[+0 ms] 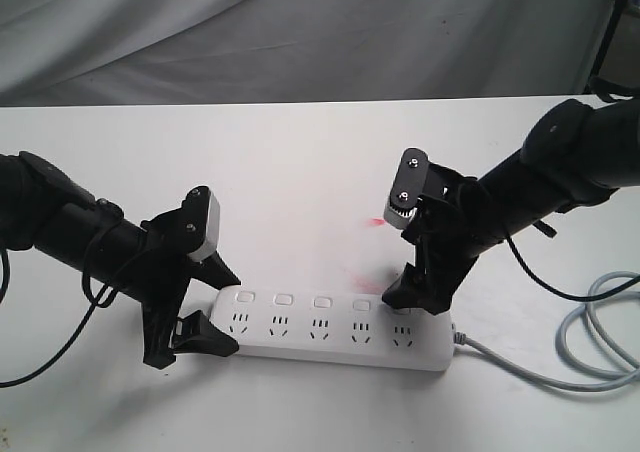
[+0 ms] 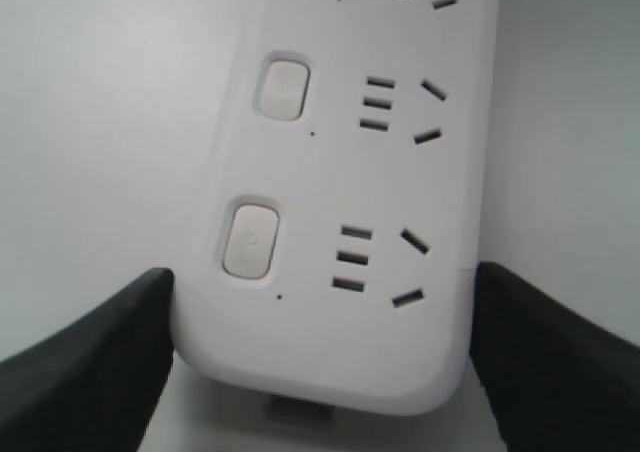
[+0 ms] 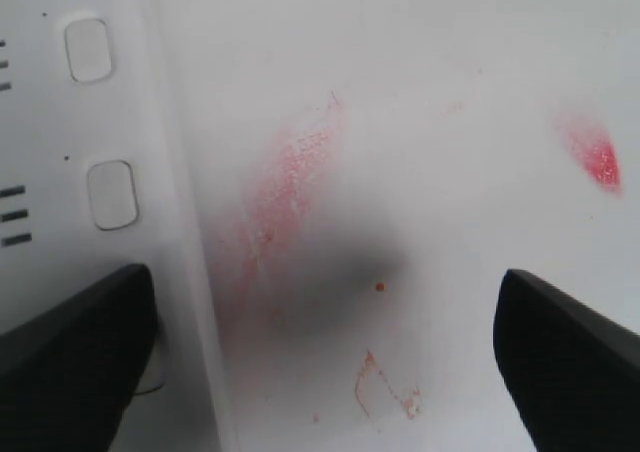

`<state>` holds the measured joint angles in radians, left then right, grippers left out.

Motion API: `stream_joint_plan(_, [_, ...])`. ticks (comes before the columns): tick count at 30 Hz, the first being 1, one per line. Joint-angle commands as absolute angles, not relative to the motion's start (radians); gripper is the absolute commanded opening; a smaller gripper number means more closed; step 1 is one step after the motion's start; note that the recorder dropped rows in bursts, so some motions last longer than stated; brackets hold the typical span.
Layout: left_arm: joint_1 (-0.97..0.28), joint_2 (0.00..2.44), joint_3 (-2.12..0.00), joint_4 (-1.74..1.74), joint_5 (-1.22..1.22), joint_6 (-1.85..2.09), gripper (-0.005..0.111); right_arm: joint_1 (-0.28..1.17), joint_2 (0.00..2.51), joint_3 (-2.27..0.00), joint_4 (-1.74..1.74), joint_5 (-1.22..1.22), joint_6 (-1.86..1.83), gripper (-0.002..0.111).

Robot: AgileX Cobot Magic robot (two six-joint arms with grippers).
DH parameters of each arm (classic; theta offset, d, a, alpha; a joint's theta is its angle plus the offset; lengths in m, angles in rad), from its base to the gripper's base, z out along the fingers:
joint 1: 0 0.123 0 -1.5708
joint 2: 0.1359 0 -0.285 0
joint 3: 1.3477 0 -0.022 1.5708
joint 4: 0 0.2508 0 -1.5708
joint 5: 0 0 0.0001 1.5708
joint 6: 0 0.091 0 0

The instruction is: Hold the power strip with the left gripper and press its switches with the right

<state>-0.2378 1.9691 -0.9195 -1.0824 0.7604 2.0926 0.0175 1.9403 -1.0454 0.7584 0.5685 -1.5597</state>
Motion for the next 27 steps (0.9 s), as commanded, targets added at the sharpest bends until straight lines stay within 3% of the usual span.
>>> stream_joint_plan(1, [-0.246,1.967,-0.925,-1.091,0.759,2.095,0.0,0.009,1.917,-1.036,0.732,0.557,-1.595,0.084])
stream_joint_plan(22, [-0.246,1.967,-0.925,-1.091,0.759,2.095,0.0,0.009,1.62,-1.036,0.978,0.598,-1.56,0.084])
stream_joint_plan(27, [-0.246,1.967,-0.925,-1.091,0.759,2.095,0.0,0.009,1.579,-1.032,0.978,0.641,-1.531,0.069])
